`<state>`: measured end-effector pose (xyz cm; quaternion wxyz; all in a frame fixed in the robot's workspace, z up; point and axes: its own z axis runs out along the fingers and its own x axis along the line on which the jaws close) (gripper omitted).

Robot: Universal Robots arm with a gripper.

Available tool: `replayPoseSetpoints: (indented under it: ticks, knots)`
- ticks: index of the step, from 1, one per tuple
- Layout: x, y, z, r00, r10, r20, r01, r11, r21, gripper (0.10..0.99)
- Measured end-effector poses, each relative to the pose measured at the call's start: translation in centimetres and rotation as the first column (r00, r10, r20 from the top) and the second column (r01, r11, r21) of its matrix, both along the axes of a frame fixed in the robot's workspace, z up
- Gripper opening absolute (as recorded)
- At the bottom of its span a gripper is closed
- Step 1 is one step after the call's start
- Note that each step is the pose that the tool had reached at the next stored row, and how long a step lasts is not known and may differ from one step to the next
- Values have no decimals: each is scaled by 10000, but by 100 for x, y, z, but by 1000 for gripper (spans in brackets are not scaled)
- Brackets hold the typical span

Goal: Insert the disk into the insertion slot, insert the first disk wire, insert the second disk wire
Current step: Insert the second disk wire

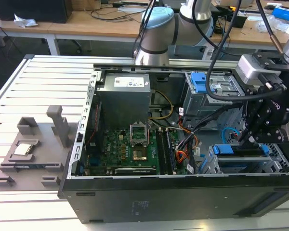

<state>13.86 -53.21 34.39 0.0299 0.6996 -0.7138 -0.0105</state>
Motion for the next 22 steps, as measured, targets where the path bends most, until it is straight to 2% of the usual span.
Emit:
replayPoseSetpoints:
  ticks: [3,16,22]
  knots:
    - [7,9,-6,9998,213,0,-213,9998,-3,161]
    - [-8,-2,-95,9998,213,0,-213,9998,-9,161]
    - [-8,-1,-121,9998,215,1,-215,9998,28,173]
